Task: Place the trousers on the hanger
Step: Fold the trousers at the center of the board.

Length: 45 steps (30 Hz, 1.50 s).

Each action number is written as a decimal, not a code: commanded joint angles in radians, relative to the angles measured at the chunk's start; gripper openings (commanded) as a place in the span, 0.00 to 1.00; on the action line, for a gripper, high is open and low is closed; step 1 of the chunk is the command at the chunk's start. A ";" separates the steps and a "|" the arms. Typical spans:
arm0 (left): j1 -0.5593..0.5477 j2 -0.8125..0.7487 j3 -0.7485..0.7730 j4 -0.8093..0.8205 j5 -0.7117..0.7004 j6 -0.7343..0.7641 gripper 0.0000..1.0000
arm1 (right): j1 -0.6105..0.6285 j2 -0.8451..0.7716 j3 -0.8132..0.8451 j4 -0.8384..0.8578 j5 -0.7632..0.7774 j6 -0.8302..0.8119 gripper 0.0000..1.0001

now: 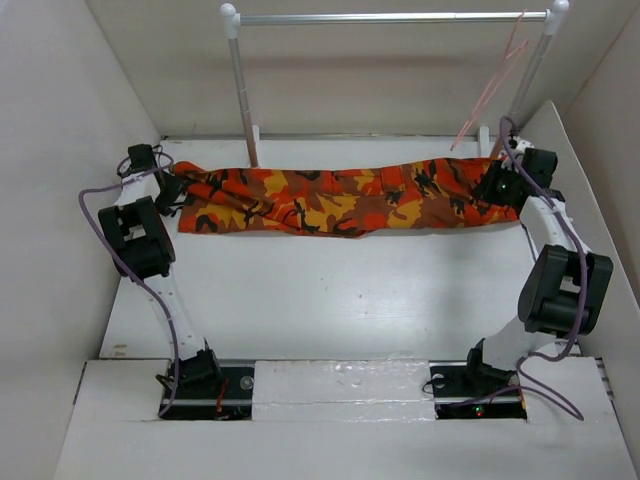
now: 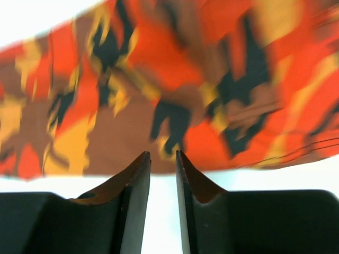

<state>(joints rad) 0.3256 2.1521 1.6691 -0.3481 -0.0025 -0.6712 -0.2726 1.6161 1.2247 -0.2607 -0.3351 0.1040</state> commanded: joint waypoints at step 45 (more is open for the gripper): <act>-0.010 -0.307 -0.184 -0.273 -0.066 0.039 0.00 | 0.174 -0.062 -0.166 -0.080 -0.199 -0.230 0.31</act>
<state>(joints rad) 0.2981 1.8503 1.5318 -0.5491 -0.0353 -0.6624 -0.0971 1.5681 1.0168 -0.3340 -0.5072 -0.1036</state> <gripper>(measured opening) 0.003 0.311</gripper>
